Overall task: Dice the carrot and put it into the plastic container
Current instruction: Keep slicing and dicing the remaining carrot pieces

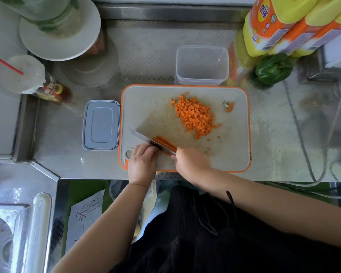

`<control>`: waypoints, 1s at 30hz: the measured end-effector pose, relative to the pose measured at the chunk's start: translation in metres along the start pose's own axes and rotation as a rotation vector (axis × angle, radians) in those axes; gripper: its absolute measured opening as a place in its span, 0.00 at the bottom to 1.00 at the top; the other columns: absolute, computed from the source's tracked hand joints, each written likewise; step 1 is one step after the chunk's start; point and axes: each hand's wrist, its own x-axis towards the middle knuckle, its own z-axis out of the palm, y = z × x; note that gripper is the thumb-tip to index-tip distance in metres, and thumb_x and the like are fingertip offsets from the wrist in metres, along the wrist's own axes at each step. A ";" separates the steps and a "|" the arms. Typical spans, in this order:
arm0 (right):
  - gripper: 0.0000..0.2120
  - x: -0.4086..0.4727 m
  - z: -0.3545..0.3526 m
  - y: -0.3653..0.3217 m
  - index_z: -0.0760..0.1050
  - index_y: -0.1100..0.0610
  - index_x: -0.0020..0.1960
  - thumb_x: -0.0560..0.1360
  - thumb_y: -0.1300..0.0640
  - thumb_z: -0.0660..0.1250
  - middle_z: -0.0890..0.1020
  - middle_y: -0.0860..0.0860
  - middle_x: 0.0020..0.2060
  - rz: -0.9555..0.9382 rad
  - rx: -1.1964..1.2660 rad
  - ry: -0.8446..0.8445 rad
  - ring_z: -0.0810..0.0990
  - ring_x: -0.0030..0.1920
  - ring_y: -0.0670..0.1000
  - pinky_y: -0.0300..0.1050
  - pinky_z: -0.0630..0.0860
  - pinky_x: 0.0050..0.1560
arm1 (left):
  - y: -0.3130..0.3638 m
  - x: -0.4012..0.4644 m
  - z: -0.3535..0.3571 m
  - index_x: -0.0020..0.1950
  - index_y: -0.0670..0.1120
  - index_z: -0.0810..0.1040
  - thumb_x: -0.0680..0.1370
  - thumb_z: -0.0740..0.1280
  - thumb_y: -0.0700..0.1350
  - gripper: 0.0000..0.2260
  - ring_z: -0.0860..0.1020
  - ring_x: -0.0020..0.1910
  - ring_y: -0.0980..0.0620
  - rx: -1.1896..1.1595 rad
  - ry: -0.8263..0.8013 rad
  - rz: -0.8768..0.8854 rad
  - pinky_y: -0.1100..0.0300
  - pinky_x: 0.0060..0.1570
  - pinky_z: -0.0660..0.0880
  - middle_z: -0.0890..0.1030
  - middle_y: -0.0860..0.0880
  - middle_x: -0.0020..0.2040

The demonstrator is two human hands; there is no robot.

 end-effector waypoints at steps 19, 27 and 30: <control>0.14 -0.013 -0.007 0.019 0.69 0.58 0.47 0.82 0.48 0.54 0.67 0.49 0.28 -0.062 -0.056 0.172 0.65 0.27 0.50 0.43 0.57 0.25 | 0.016 0.001 -0.024 0.51 0.45 0.72 0.76 0.65 0.37 0.06 0.76 0.45 0.42 -0.021 0.076 -0.009 0.52 0.42 0.74 0.76 0.42 0.49; 0.25 -0.028 0.008 0.012 0.70 0.61 0.47 0.58 0.54 0.79 0.73 0.49 0.24 -0.111 -0.250 0.196 0.57 0.17 0.49 0.34 0.47 0.23 | 0.042 0.066 -0.092 0.46 0.44 0.79 0.80 0.55 0.50 0.16 0.72 0.49 0.49 -0.067 -0.186 -0.011 0.53 0.50 0.69 0.78 0.52 0.46; 0.25 -0.027 0.012 0.009 0.70 0.60 0.44 0.53 0.57 0.80 0.73 0.49 0.24 -0.076 -0.282 0.189 0.62 0.18 0.51 0.33 0.44 0.25 | 0.053 0.087 -0.083 0.44 0.45 0.76 0.83 0.46 0.55 0.24 0.72 0.48 0.45 0.302 -0.710 0.160 0.49 0.51 0.69 0.77 0.47 0.44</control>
